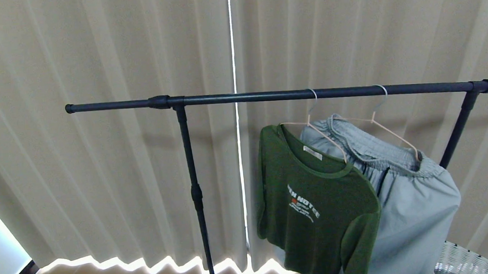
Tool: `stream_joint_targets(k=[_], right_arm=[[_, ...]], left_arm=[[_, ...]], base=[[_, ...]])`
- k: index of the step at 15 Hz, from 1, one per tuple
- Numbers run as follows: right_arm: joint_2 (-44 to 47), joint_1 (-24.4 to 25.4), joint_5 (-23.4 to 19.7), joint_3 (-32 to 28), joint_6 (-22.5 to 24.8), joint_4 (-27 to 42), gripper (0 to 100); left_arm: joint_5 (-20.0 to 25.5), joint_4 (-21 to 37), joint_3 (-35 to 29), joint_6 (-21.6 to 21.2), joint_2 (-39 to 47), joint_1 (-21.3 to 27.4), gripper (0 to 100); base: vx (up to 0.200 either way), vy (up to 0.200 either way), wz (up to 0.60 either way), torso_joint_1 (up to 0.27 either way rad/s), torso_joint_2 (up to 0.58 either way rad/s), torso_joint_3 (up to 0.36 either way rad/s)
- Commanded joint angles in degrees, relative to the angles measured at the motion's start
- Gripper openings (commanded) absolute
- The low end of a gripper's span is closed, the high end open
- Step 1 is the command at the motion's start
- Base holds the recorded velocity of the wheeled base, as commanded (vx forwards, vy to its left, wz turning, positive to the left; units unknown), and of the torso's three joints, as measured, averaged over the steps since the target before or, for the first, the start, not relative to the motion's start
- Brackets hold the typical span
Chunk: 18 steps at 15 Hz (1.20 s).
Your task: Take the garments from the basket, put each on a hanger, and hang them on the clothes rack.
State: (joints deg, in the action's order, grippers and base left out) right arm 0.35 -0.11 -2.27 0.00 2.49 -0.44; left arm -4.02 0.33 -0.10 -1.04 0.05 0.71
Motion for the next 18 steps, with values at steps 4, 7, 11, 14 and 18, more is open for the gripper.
stream_joint_targets(k=[4,7,11,14,18], right_arm=[[-0.1,0.0,-0.2,0.0,0.0,-0.1,100],[-0.1,-0.1,0.1,0.0,-0.6,0.0,100],[-0.1,0.0,0.1,0.0,-0.7,0.0,100],[-0.1,-0.1,0.2,0.0,-0.8,0.0,100],[-0.1,-0.1,0.3,0.0,-1.0,0.0,100]], left_arm=[[0.0,0.0,0.0,0.0,0.0,0.0,100],[0.0,0.0,0.0,0.0,0.0,0.0,100],[0.0,0.0,0.0,0.0,0.0,0.0,100],[0.0,0.0,0.0,0.0,0.0,0.0,100],[0.0,0.0,0.0,0.0,0.0,0.0,100]], base=[[0.0,0.0,0.0,0.0,0.0,0.0],[0.0,0.0,0.0,0.0,0.0,0.0],[0.0,0.0,0.0,0.0,0.0,0.0],[0.0,0.0,0.0,0.0,0.0,0.0],[0.0,0.0,0.0,0.0,0.0,0.0]])
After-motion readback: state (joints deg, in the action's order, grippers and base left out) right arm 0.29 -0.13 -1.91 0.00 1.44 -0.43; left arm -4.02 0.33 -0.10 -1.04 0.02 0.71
